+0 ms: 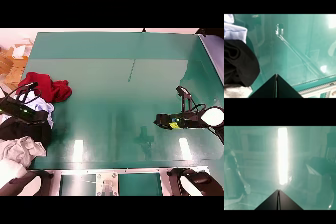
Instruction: Fold the shirts.
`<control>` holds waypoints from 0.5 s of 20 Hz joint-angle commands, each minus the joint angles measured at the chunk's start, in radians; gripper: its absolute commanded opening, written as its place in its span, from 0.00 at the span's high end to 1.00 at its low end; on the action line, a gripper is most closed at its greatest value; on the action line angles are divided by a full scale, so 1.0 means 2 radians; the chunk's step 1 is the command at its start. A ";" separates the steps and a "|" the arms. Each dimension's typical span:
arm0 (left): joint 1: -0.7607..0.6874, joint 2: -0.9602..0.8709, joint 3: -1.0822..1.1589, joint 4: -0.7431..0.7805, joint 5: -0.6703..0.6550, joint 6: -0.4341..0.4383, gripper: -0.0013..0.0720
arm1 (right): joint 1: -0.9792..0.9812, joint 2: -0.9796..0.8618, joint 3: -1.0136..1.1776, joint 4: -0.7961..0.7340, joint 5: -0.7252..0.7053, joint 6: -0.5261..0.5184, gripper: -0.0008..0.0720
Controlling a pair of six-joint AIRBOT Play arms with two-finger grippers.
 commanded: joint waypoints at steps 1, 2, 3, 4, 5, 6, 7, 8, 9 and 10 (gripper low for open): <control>0.000 0.000 -0.001 0.000 0.000 0.000 0.95 | 0.000 0.000 -0.001 0.000 0.000 0.000 0.97; 0.000 0.000 -0.001 0.000 0.000 0.000 0.95 | 0.000 0.000 -0.003 0.000 0.000 0.000 0.96; 0.000 0.000 -0.001 0.000 0.000 0.000 0.95 | 0.000 0.000 -0.003 0.000 0.000 0.000 0.97; 0.000 0.000 -0.001 0.000 0.000 0.000 0.95 | 0.000 0.000 -0.003 0.000 0.000 0.000 0.97; 0.000 0.000 -0.001 0.000 0.000 0.000 0.95 | 0.000 0.000 -0.003 0.000 0.000 0.000 0.97; 0.000 0.000 -0.001 0.000 0.000 0.000 0.95 | 0.000 0.000 -0.003 0.000 0.000 0.000 0.97; 0.000 0.000 -0.001 0.000 0.000 0.000 0.95 | 0.000 0.000 -0.003 0.000 0.000 0.000 0.97; 0.000 0.000 -0.001 0.000 0.000 0.000 0.95 | 0.000 0.000 -0.003 0.000 0.000 0.000 0.97; 0.000 0.000 -0.001 0.000 0.000 0.000 0.95 | 0.000 0.000 -0.003 0.000 0.000 0.000 0.97; 0.000 0.000 -0.001 0.000 0.000 0.000 0.95 | 0.000 0.000 -0.003 0.000 0.000 0.000 0.96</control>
